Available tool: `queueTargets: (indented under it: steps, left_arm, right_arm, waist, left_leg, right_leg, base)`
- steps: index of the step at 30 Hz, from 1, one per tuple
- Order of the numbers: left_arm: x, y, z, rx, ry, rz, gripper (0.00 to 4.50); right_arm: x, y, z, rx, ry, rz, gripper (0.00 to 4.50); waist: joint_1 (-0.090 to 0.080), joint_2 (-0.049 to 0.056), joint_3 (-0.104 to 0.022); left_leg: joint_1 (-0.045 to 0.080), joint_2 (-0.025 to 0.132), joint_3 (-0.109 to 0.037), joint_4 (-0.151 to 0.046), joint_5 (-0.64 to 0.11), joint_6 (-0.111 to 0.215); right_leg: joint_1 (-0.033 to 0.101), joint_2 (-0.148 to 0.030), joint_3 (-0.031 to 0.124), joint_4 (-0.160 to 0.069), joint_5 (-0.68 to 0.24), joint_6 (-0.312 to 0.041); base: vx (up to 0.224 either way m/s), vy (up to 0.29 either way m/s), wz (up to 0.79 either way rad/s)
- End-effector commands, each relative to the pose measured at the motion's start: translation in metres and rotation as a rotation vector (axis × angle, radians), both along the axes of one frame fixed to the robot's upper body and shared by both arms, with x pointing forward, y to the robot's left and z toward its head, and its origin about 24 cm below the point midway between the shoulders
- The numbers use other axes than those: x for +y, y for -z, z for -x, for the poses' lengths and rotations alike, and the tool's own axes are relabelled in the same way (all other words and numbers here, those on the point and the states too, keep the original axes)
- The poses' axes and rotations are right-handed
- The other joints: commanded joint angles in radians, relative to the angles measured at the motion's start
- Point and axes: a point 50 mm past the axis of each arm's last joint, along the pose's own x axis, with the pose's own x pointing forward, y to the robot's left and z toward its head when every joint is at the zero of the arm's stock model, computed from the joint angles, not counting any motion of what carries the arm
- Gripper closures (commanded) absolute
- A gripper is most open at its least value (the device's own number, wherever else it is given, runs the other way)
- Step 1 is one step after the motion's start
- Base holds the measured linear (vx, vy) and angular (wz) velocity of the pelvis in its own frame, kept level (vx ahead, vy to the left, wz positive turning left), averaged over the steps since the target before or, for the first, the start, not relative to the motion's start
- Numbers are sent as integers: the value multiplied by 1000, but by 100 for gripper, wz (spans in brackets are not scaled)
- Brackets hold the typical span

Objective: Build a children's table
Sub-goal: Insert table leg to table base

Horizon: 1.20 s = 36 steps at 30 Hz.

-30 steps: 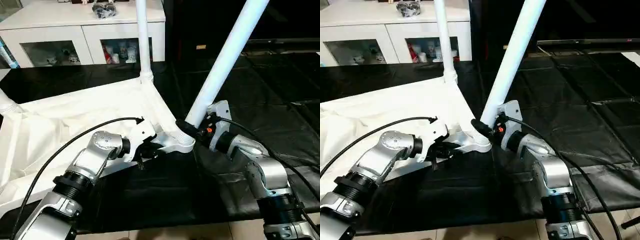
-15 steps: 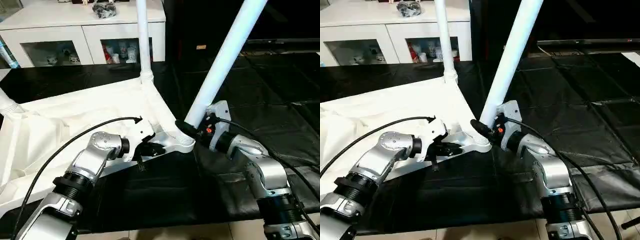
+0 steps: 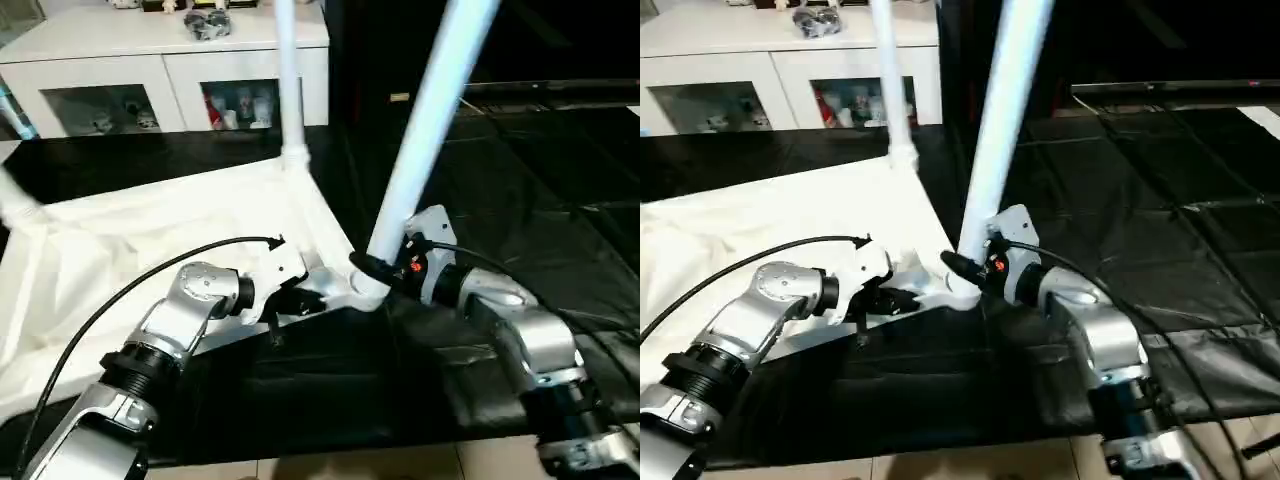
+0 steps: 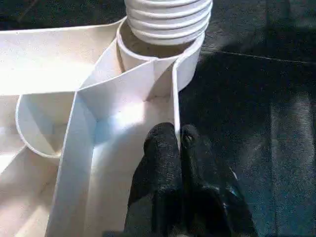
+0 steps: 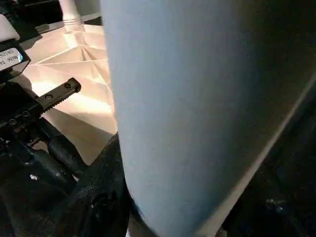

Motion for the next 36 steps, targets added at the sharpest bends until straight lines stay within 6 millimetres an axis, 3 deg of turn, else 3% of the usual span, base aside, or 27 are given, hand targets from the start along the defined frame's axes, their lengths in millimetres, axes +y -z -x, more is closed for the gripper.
queueTargets:
  steps: [1, 7, 11, 16, 24, 36]
  left_arm:
    - [3, 6, 6, 41, 49, -40, 450]
    - [1, 2, 7, 62, 74, -17, 450]
    - [1, 2, 6, 61, 70, -17, 450]
    - [2, 2, 3, 55, 44, -25, 450]
    - [3, 0, 5, 60, 71, -7, 450]
    - [4, -4, 5, 61, 90, -9, 450]
  right_arm:
    - [-1, 5, -1, 27, -1, 19, 257]
    - [4, 10, -2, 71, -49, 0, 257]
    - [6, 16, 1, 102, -86, 14, 257]
    - [9, 18, 4, 116, -123, 19, 257]
    - [1, 23, 3, 115, -104, 52, 257]
    - [3, 25, 3, 128, -125, 67, 257]
  waist:
    - [2, -7, -67]
    - [3, -7, -69]
    - [5, -10, -68]
    - [5, -11, -65]
    - [6, -8, -68]
    - [6, -10, -68]
  left_leg:
    - [4, 13, 0, -73, -212, 25]
    - [6, 14, 1, -72, -207, 29]
    - [4, 15, 1, -73, -201, 31]
    - [8, 15, 0, -75, -231, 22]
    - [6, 15, 1, -74, -211, 25]
    - [5, 15, -1, -74, -216, 24]
  right_leg:
    - [54, -48, 45, -75, -317, -179]
    - [55, -48, 45, -70, -283, -200]
    - [57, -47, 45, -70, -279, -197]
    - [53, -48, 45, -77, -347, -177]
    - [56, -48, 46, -71, -287, -197]
    - [57, -48, 45, -73, -309, -188]
  base:
    - [0, 0, 0]
    - [0, 0, 0]
    - [0, 0, 0]
    - [0, 0, 0]
    - [0, 0, 0]
    - [0, 0, 0]
